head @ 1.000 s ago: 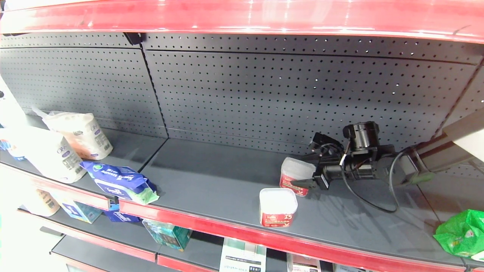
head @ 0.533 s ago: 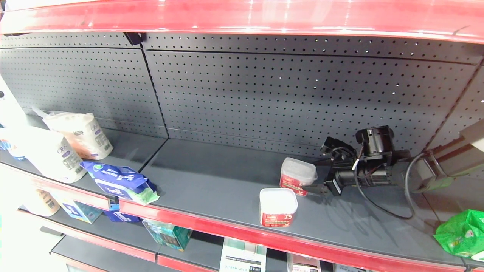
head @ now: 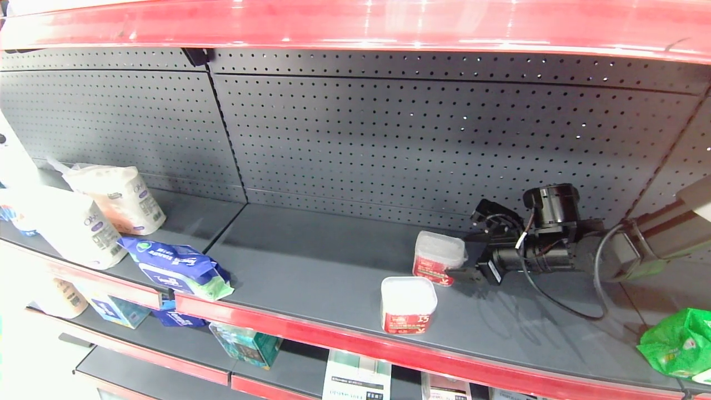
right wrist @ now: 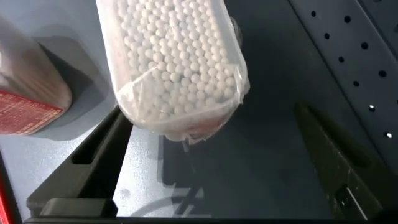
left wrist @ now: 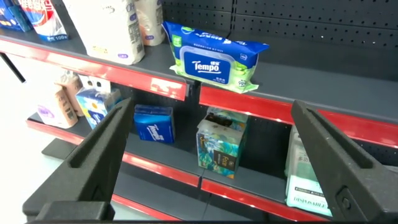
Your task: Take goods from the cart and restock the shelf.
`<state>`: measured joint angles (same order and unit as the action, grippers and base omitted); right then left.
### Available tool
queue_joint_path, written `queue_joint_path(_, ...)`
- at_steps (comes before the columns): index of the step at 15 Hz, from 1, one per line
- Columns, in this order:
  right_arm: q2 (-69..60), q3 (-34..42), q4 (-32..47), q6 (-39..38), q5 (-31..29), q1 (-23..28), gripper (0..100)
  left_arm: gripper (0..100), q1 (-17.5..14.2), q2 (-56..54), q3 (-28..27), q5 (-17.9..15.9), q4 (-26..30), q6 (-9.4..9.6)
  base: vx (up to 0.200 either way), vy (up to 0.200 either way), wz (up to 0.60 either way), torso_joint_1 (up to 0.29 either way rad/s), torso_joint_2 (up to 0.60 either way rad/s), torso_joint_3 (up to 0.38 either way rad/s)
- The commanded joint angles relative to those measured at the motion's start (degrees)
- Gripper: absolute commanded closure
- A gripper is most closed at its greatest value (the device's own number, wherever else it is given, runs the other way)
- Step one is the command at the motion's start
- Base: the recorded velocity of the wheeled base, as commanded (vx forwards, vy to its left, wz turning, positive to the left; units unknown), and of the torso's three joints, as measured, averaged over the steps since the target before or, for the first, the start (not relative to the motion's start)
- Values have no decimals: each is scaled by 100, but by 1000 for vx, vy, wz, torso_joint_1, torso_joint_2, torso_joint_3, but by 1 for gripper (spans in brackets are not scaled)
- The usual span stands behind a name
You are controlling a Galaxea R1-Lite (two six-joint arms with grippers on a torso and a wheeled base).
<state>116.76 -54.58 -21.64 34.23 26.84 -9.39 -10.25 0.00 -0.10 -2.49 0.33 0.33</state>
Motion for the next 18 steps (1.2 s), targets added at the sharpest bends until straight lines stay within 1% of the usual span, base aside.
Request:
queue_joint_path(1,-4,9,2,-4,-12,-11,0,0,-3,0,1,3,2,2,0,0,0,0,0,0)
queue_joint_path(5,-75,88,2,-92,-4,25,0,0,-3,0,1,3,2,2,0,0,0,0,0,0)
queue_joint_path(7,-286,281,2,-180,31,183,0,0,-3,0,1,3,2,2,0,0,0,0,0,0)
queue_joint_path(12,-1068,1054,-7,-593,40,570,0,0,-3,0,1,3,2,2,0,0,0,0,0,0)
queue_joint_path(14,-1270,1204,-7,-962,-4,596,0,0,-3,0,1,3,2,2,0,0,0,0,0,0)
queue_joint_path(16,-1560,1424,2,-2061,-434,534,0,0,-3,0,1,-6,2,2,0,0,0,0,0,0)
queue_joint_path(18,-1709,1599,2,-2869,-698,315,0,0,-3,0,1,-6,2,2,0,0,0,0,0,0)
